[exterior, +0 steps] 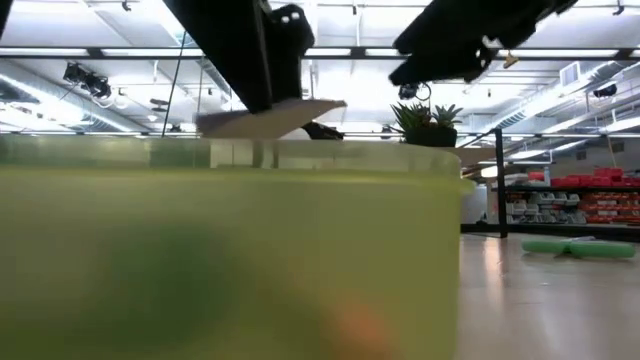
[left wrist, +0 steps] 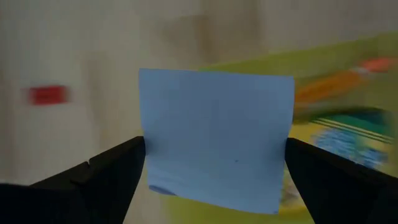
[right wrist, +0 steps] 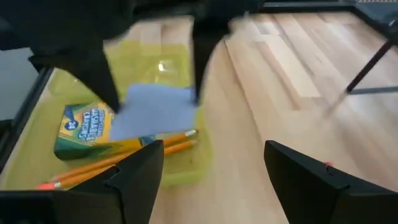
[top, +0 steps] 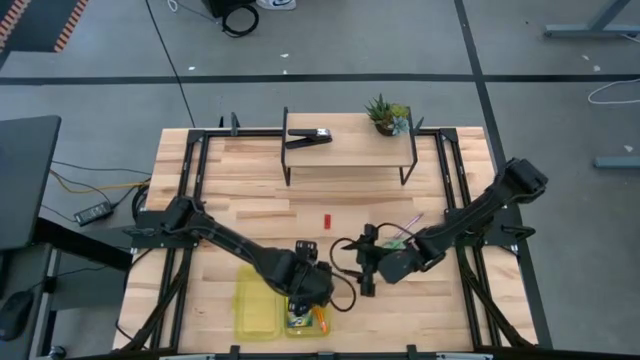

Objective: Pack school essentials
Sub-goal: Put the blue sticky note into the yellow supply box

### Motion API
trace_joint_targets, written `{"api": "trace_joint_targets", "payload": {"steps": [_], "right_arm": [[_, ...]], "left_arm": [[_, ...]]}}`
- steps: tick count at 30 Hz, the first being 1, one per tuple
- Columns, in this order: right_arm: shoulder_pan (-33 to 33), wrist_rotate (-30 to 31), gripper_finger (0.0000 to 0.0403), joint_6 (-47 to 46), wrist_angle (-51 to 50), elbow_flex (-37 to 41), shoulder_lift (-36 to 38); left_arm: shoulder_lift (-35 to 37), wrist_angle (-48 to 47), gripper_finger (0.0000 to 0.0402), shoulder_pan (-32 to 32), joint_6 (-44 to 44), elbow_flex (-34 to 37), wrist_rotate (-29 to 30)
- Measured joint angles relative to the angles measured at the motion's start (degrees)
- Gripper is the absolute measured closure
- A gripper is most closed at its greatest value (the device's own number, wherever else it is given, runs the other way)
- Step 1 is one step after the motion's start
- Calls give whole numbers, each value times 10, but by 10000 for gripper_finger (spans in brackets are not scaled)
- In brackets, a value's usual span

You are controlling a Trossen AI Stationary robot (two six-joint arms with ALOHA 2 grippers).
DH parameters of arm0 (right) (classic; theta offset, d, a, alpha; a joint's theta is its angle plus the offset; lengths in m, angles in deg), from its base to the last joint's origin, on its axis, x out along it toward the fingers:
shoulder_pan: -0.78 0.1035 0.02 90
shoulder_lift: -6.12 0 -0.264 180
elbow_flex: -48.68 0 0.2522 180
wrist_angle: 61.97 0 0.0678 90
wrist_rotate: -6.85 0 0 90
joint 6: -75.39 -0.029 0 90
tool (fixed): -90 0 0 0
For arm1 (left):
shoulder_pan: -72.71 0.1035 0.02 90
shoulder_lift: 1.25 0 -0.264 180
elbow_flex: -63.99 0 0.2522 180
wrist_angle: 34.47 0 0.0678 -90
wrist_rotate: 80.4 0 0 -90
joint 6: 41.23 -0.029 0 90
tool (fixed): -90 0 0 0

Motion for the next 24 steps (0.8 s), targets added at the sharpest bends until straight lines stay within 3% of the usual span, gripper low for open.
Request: {"api": "trace_joint_targets", "payload": {"steps": [5,14,18,24], "right_arm": [[0,12,118,-52,76,0,-54],[-9,5,118,-192,199,0,-137],[-12,-28,118,-206,247,0,-167],[-4,-31,118,-201,248,-4,-168]], "left_arm": [[0,-17,13,-22,24,0,84],[0,-18,13,-48,60,0,95],[0,-19,13,-48,78,0,45],[-13,-11,13,-48,90,1,-21]]}}
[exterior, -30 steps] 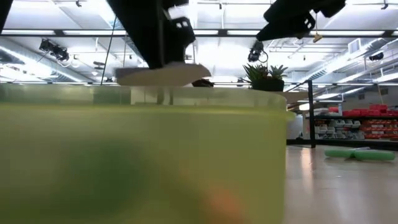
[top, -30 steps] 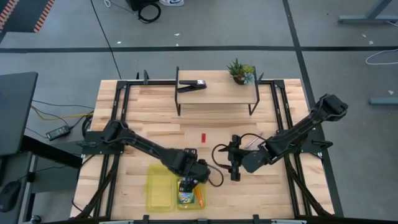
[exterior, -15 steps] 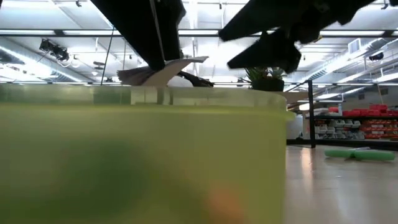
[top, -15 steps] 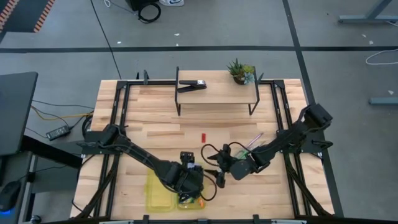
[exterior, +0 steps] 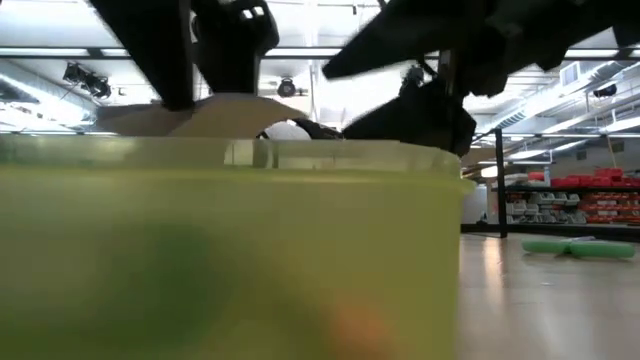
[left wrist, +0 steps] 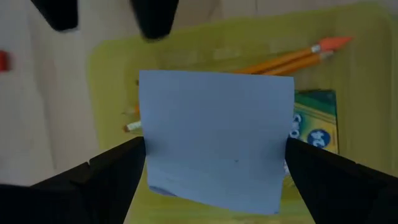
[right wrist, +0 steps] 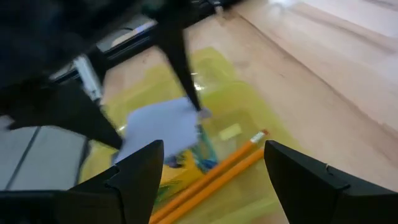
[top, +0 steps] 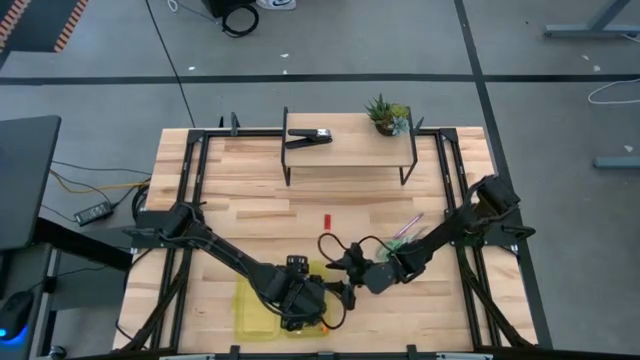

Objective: Pack school essentials
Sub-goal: Put the blue sticky note into the yellow supply box

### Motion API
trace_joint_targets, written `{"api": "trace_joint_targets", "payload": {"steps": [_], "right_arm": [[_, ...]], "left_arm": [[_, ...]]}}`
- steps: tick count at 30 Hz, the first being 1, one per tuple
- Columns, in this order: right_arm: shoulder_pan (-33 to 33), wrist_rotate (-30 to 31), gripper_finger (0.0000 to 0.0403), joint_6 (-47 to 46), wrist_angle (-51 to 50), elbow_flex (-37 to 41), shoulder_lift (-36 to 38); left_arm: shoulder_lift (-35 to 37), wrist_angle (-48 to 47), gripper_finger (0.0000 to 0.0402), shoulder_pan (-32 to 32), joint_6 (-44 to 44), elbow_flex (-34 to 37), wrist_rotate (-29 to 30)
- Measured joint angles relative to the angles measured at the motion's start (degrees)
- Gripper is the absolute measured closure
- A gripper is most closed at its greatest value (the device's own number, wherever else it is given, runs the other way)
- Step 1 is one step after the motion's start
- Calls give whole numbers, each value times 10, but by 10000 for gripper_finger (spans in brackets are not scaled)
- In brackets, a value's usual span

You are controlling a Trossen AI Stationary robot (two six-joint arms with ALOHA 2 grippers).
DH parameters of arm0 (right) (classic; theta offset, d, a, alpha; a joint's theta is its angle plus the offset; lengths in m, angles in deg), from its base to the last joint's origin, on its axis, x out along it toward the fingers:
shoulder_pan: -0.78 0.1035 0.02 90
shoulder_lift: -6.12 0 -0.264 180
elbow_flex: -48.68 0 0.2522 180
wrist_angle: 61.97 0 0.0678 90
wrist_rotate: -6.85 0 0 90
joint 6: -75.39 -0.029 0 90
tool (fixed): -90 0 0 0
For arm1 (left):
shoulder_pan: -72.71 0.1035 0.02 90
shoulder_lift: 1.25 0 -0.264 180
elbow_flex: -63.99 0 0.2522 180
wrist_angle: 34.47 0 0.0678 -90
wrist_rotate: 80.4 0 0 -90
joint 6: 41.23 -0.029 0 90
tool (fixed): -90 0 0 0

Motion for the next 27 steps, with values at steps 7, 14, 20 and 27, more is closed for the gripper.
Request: {"api": "trace_joint_targets", "payload": {"steps": [7,14,20,27], "right_arm": [[16,36,118,73,-2,-37,-52],[12,51,118,98,0,-75,-99],[1,53,118,104,3,-75,-92],[-21,27,118,127,16,-74,-92]], "left_arm": [[-11,14,13,3,-4,0,-19],[-21,13,13,1,-11,0,18],[-30,22,13,-2,-25,0,34],[-31,39,13,-10,-56,0,64]]}}
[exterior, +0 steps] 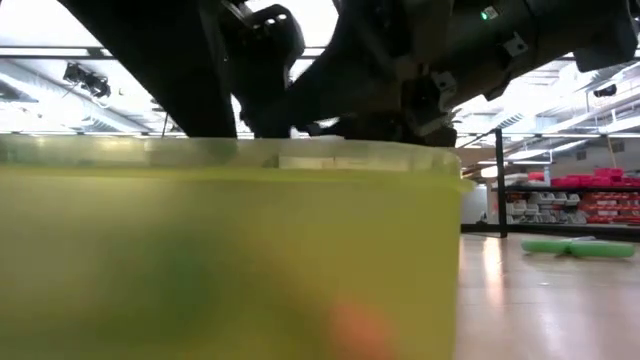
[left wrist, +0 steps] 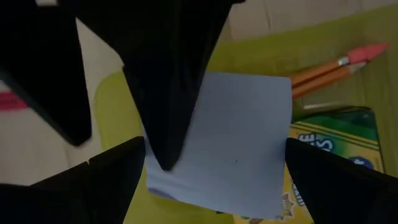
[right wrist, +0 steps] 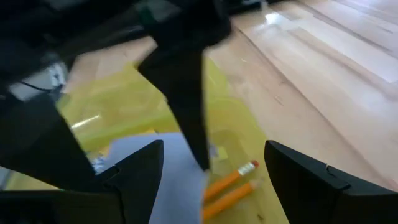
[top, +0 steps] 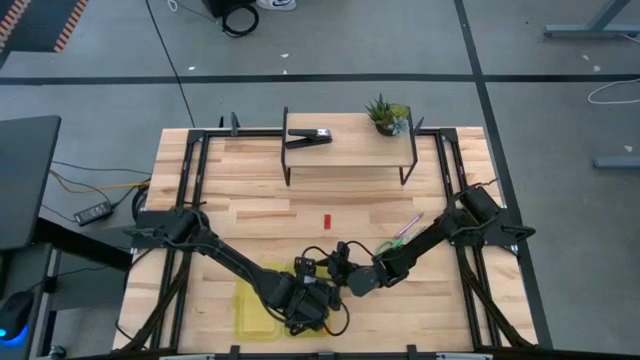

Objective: Pack school essentials
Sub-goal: Put the blue sticky note into the yellow supply box, then put the green scissors into the yellow supply box

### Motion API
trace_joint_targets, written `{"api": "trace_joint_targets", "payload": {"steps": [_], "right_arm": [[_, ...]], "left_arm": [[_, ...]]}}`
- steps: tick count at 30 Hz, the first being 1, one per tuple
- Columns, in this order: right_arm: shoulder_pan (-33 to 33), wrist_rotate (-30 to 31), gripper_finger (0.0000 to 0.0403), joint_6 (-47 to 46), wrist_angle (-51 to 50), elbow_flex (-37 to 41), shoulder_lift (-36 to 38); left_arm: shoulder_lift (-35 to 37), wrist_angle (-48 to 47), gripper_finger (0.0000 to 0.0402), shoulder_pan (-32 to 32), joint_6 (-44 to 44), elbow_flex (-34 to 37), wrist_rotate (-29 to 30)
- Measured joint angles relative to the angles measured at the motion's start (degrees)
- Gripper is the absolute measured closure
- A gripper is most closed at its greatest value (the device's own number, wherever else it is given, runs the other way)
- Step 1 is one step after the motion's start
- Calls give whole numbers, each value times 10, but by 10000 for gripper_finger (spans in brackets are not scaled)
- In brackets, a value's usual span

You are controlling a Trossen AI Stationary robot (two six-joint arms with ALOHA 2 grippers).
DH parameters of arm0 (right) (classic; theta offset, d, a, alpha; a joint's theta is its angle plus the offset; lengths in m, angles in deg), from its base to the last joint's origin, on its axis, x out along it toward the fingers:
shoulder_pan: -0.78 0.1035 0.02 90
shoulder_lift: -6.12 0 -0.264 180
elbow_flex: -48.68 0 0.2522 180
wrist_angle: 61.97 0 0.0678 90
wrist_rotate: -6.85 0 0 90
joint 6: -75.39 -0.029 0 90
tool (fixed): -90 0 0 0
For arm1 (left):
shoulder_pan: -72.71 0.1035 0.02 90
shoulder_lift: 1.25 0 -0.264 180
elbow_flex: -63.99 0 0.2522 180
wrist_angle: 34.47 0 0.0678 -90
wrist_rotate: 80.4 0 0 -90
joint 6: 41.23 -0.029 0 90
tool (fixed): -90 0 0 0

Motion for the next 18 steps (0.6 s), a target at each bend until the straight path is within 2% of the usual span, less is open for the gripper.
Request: {"api": "trace_joint_targets", "payload": {"steps": [7,18], "right_arm": [[-3,-42,118,42,68,0,-35],[-20,-60,118,17,52,1,-48]], "left_arm": [[0,11,13,-6,-13,0,12],[0,18,13,-13,-20,0,12]]}}
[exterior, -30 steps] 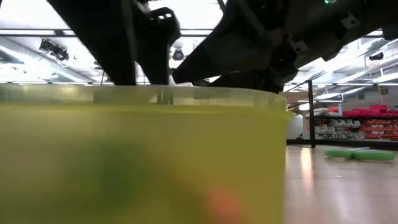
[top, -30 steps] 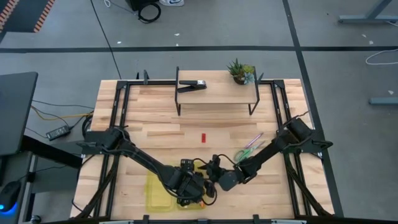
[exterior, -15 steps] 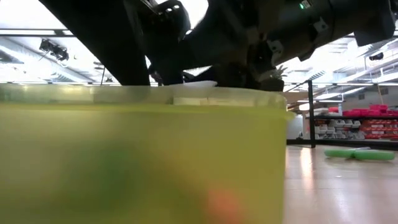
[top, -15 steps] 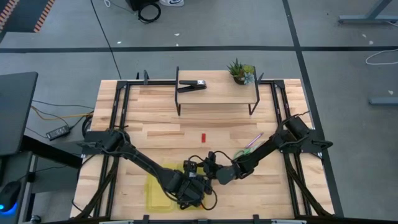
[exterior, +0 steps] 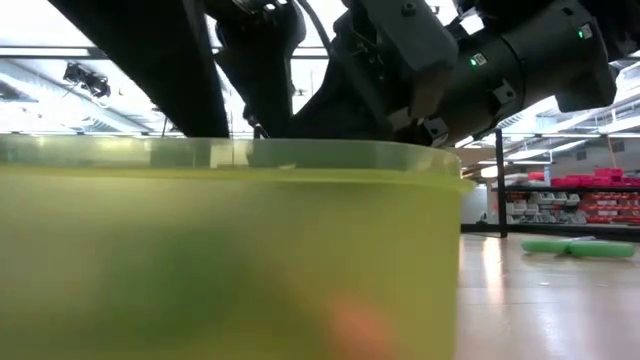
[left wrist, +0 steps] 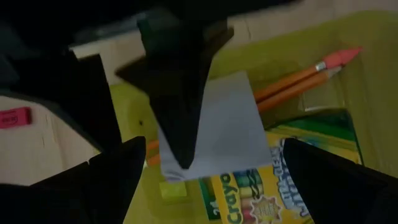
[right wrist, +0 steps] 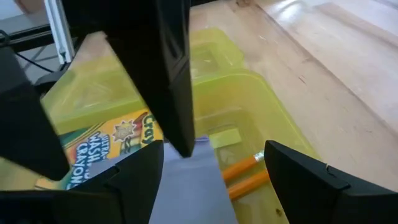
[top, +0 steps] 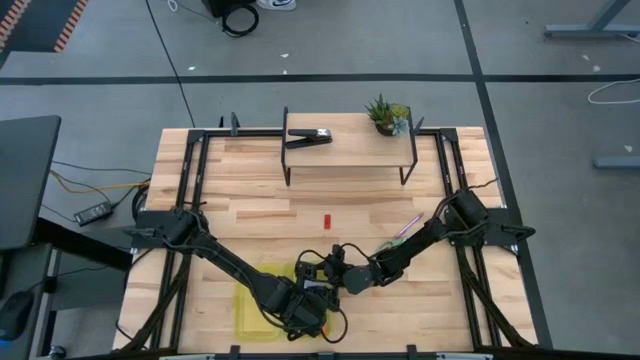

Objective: Pack school essentials
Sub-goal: Put the green scissors into the yellow supply box

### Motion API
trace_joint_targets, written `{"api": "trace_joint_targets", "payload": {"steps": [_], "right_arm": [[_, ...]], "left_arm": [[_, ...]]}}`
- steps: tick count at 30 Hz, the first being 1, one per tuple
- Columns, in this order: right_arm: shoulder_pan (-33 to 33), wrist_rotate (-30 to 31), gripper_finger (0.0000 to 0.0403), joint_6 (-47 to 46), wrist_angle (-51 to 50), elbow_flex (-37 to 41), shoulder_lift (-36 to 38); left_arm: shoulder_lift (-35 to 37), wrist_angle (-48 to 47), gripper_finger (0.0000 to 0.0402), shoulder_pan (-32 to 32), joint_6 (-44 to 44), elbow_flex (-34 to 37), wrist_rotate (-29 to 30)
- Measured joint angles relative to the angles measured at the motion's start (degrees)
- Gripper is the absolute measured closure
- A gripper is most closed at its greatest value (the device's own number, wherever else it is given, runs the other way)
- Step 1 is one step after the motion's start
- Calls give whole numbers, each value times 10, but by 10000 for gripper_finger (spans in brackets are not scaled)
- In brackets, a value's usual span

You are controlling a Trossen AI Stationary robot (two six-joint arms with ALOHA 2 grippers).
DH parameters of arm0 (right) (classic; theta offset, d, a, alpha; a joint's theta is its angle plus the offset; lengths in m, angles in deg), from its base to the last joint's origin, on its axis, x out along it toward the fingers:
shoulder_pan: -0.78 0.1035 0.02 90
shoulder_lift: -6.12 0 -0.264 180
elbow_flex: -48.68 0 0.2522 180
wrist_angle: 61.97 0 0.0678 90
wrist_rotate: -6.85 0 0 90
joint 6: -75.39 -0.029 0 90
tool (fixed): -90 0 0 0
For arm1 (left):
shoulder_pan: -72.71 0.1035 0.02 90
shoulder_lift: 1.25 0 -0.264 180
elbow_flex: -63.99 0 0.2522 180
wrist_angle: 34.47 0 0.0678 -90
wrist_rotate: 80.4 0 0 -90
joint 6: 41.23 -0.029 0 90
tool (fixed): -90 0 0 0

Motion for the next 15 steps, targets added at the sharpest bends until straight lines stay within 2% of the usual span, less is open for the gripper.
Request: {"api": "trace_joint_targets", "payload": {"steps": [5,9,15], "right_arm": [[-2,-3,118,7,-33,0,17],[-2,19,118,14,-96,0,53],[1,22,118,30,-132,0,63]], "left_arm": [[0,-8,13,0,5,0,-1],[0,-13,13,3,32,0,-3],[0,-16,13,12,69,0,-20]]}}
